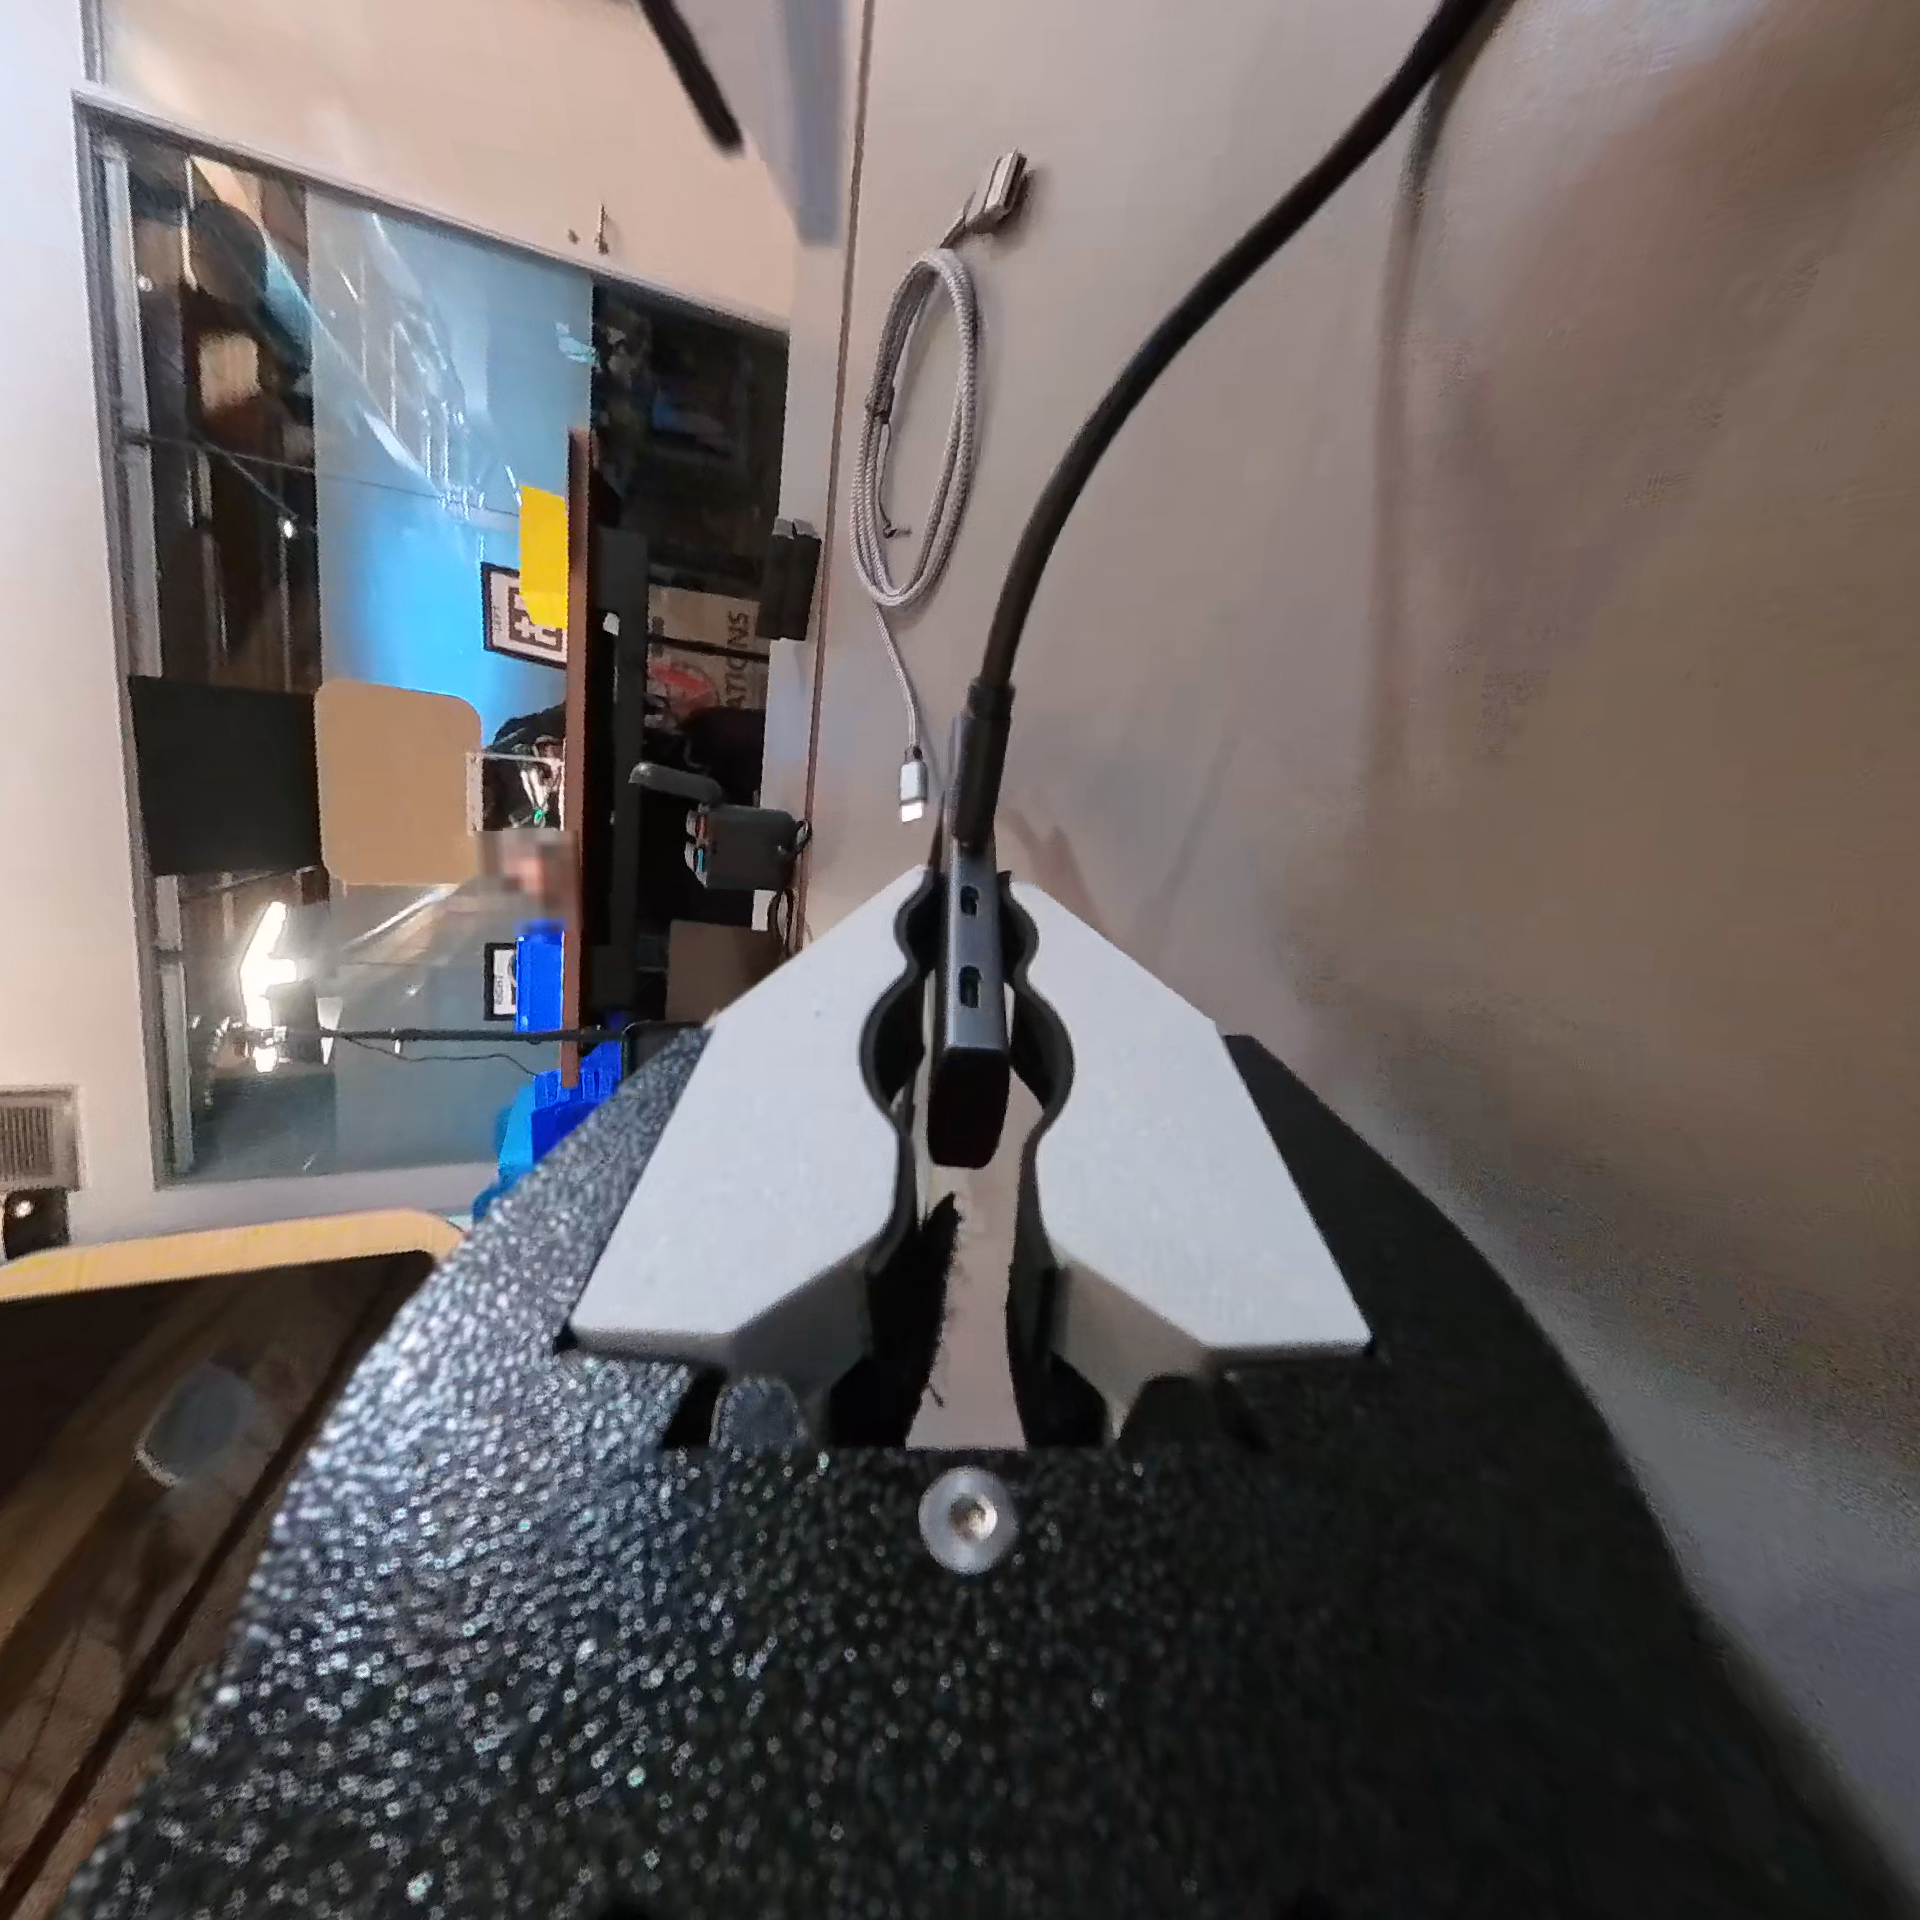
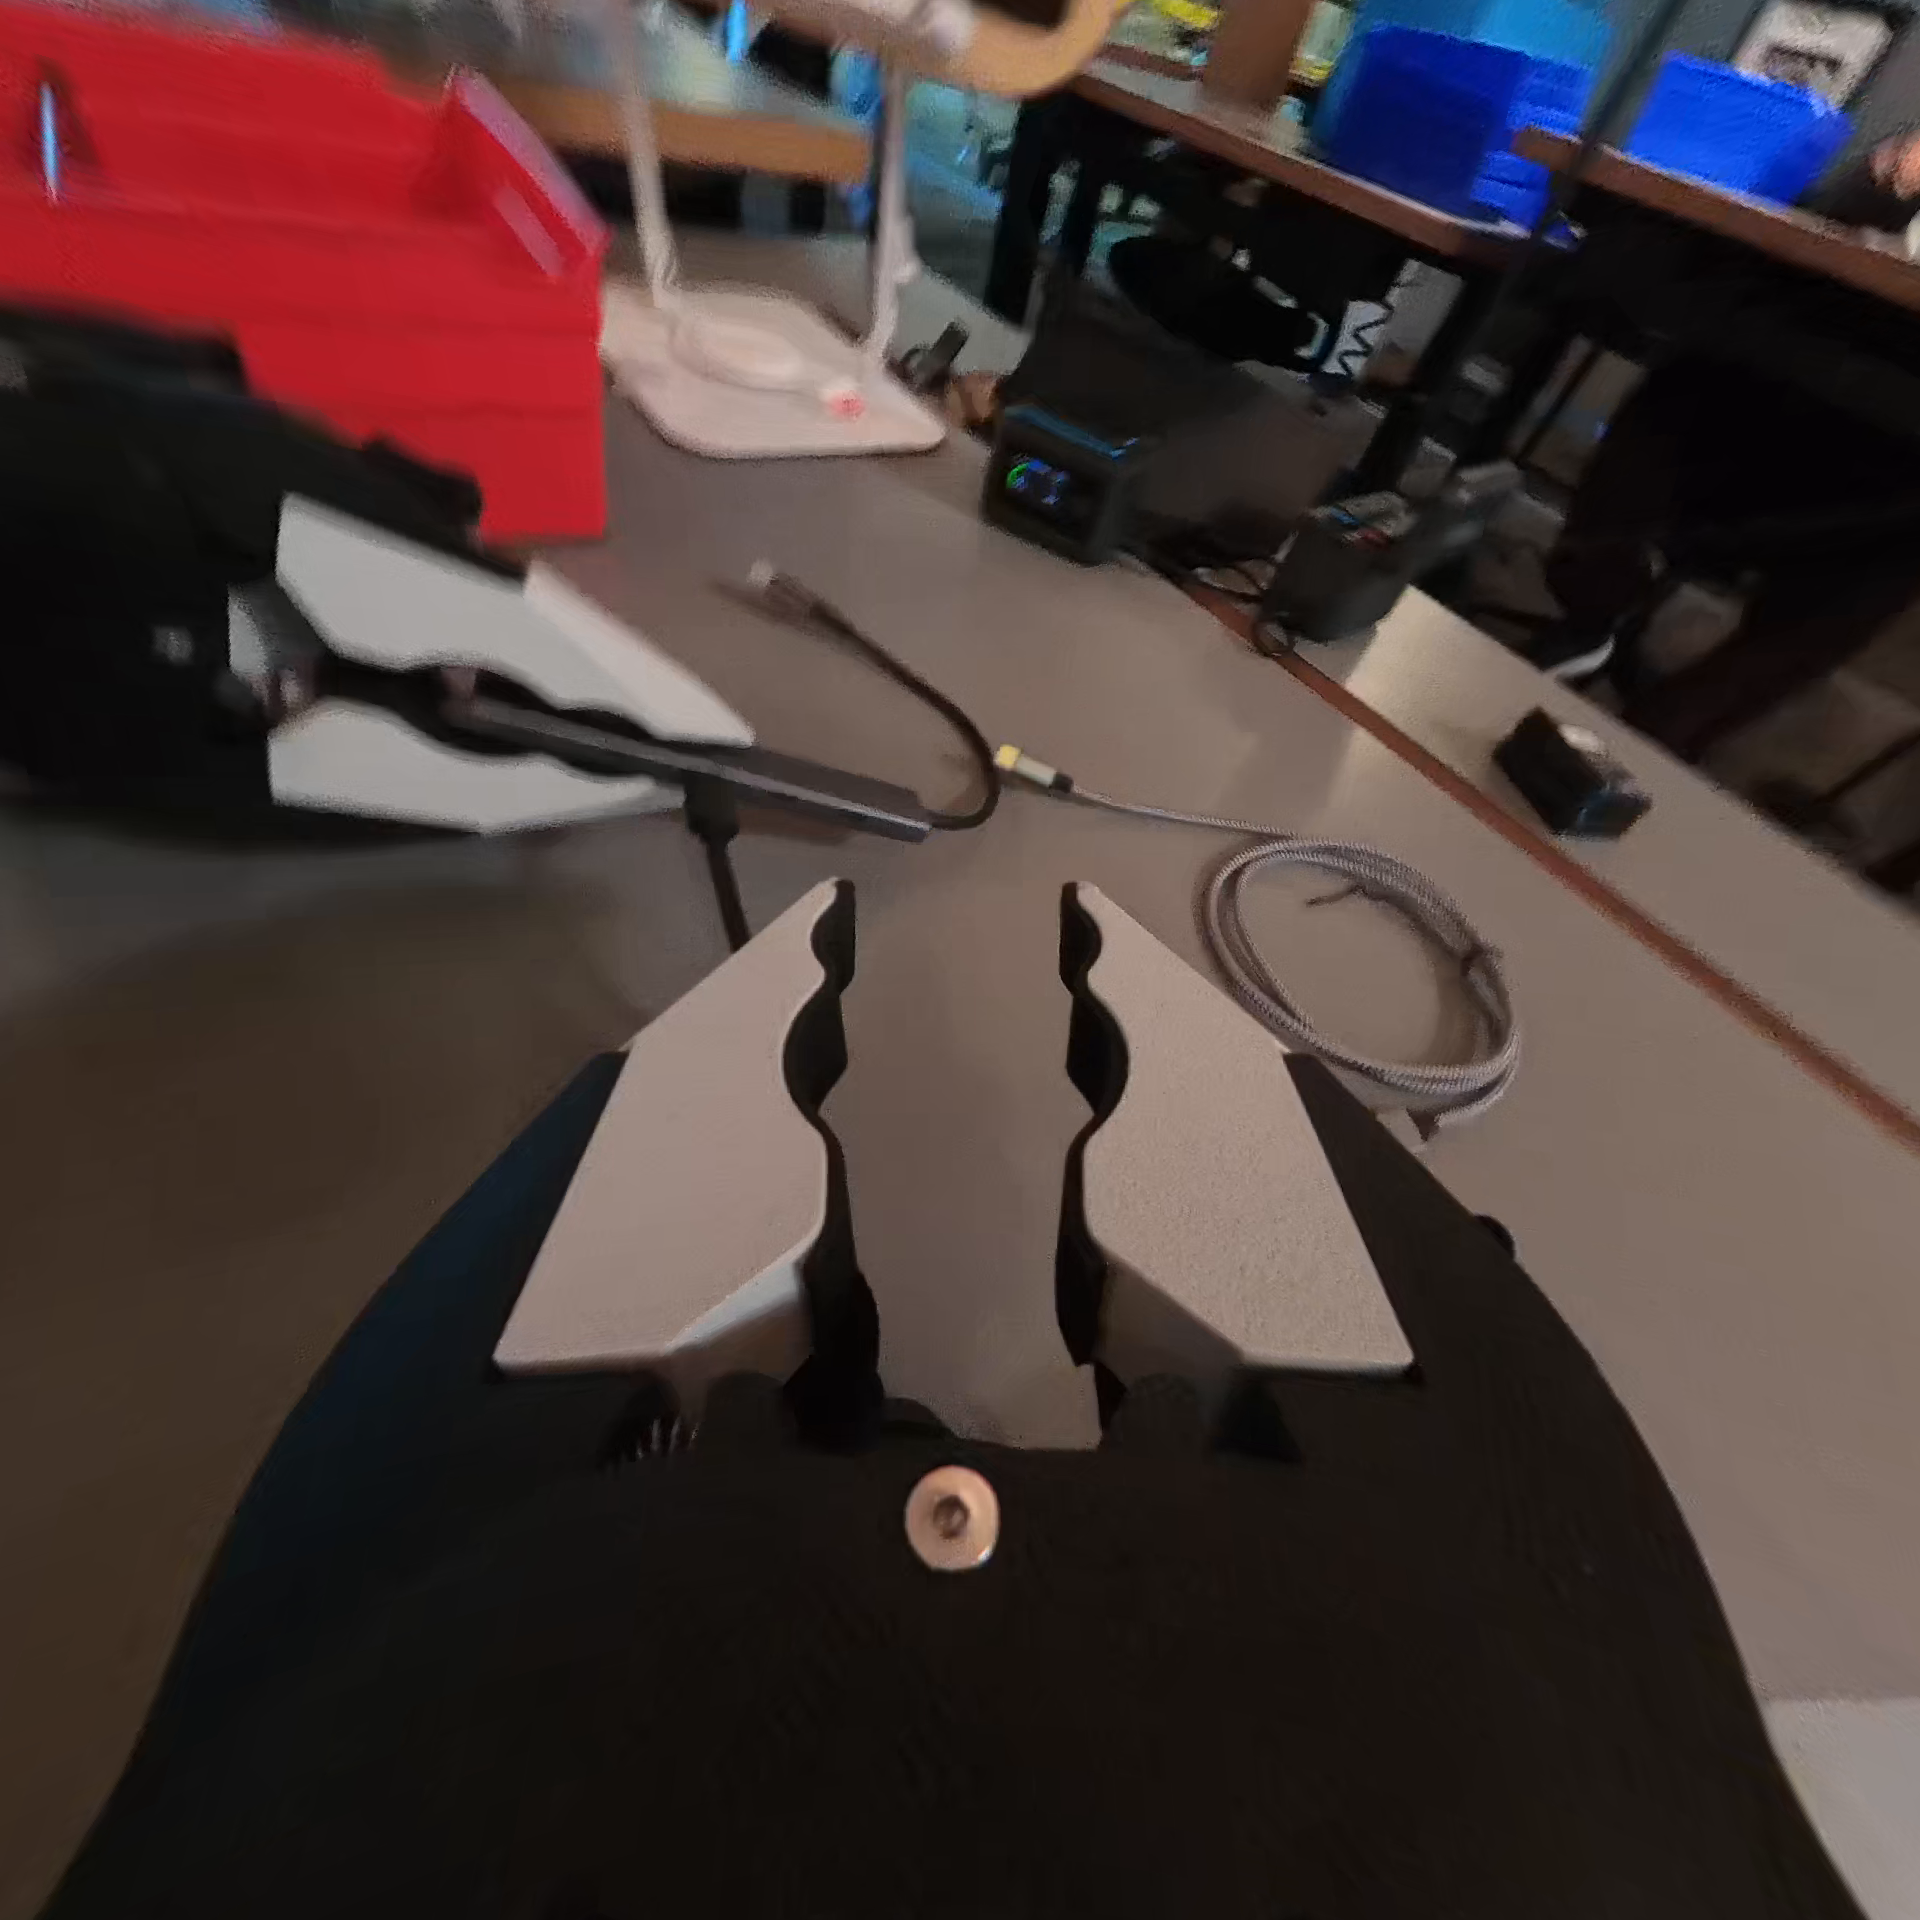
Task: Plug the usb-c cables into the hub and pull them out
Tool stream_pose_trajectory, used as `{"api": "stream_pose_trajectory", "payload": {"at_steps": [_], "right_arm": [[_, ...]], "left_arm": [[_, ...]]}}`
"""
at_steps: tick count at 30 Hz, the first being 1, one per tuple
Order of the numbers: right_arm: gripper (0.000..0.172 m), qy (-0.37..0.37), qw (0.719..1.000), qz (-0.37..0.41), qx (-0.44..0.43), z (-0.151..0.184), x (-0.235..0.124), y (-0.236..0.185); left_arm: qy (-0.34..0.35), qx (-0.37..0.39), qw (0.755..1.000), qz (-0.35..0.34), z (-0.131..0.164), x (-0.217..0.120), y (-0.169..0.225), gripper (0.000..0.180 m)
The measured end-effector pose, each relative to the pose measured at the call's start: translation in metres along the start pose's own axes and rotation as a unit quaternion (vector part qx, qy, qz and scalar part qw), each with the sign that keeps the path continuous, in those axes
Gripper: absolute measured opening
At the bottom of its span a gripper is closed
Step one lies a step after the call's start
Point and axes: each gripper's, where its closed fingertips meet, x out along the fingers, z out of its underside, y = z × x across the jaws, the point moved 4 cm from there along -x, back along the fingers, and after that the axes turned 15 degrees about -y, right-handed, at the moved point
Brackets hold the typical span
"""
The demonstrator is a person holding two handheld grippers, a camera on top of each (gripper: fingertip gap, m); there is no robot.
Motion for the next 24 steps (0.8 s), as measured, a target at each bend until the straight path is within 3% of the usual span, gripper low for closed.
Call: {"api": "stream_pose_trajectory", "payload": {"at_steps": [3,5,8,11,14,17,21,24], "right_arm": [[0.035,-0.057,0.983,0.065,-0.164,0.007,0.01,-0.019],[0.028,-0.049,0.964,0.077,-0.248,0.003,0.013,-0.039],[0.032,0.007,0.943,0.083,-0.321,-0.014,0.009,-0.068],[0.034,-0.024,0.916,0.127,-0.381,-0.012,0.018,-0.077],[0.024,-0.073,0.908,0.147,-0.385,-0.002,0.028,-0.069],[0.002,-0.074,0.907,0.16,-0.382,0.002,0.03,-0.063],[0.0,-0.059,0.929,0.115,-0.345,0.002,0.028,-0.062],[0.0,-0.035,0.945,0.068,-0.319,0.005,0.022,-0.059]], "left_arm": [[0.015,-0.011,1.0,0.016,-0.003,-0.007,-0.001,0.008],[0.022,-0.019,0.999,0.027,-0.007,-0.012,-0.002,0.009],[0.026,-0.039,0.998,0.046,-0.011,-0.015,-0.001,0.009],[0.04,-0.056,0.996,0.063,-0.016,-0.017,-0.001,0.009],[0.044,-0.049,0.996,0.06,-0.018,-0.018,0.0,0.009],[0.066,-0.052,0.994,0.066,-0.023,-0.023,0.001,0.009],[0.105,-0.049,0.99,0.085,-0.025,-0.027,0.0,0.01],[0.141,-0.096,0.981,0.096,-0.027,-0.035,-0.012,0.044]]}}
